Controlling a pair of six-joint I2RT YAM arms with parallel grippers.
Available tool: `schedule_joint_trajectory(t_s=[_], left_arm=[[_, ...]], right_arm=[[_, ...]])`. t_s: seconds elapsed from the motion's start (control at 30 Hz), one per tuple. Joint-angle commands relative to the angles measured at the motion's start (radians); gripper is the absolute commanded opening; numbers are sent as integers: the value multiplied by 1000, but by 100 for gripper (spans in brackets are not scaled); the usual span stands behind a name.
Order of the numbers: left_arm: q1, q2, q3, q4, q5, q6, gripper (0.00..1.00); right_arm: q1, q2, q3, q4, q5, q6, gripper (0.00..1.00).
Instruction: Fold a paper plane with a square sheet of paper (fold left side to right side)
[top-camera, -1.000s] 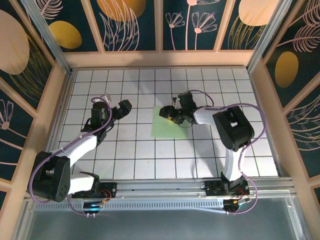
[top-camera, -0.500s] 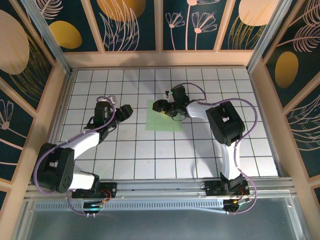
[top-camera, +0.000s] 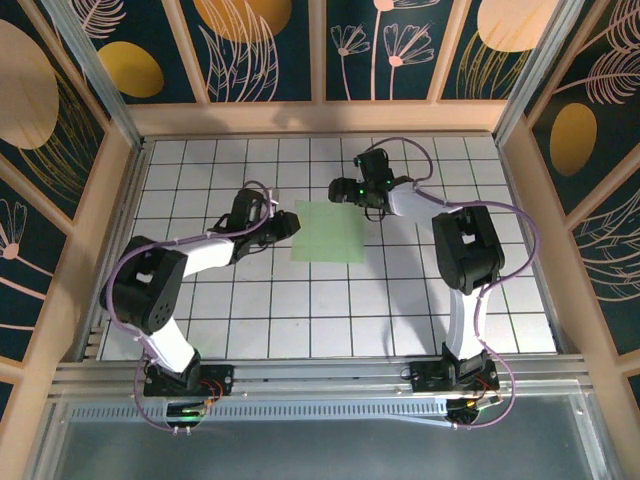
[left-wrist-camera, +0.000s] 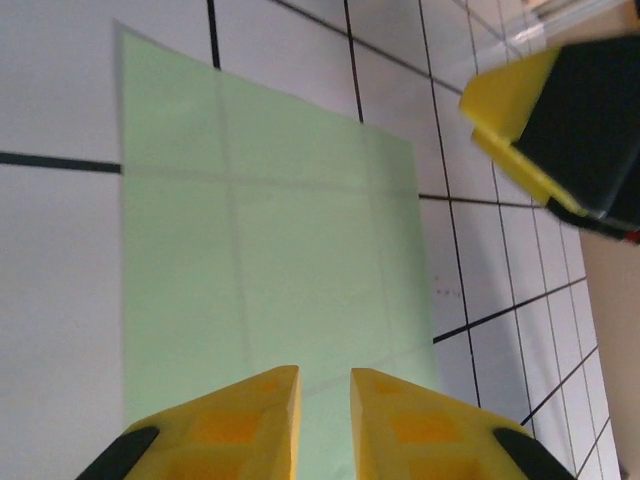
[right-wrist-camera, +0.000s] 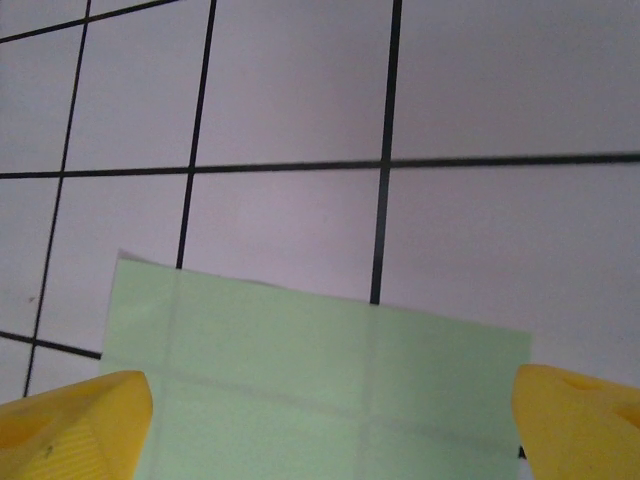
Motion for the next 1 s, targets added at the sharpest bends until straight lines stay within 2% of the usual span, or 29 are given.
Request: schedule_joint_trajectory(t_s=[0.0,0.4,0.97], left_arm=[[-17,64,46,-81,32,2,19],[-32,166,87,-181,14,30,10],[-33,196,77,-182,-10,18,7]], right_arm=[[19,61,55,-81,91,-77,95],[58,166,148,-142,109,-116,96],[118,142,128,-213,48,-63,92]])
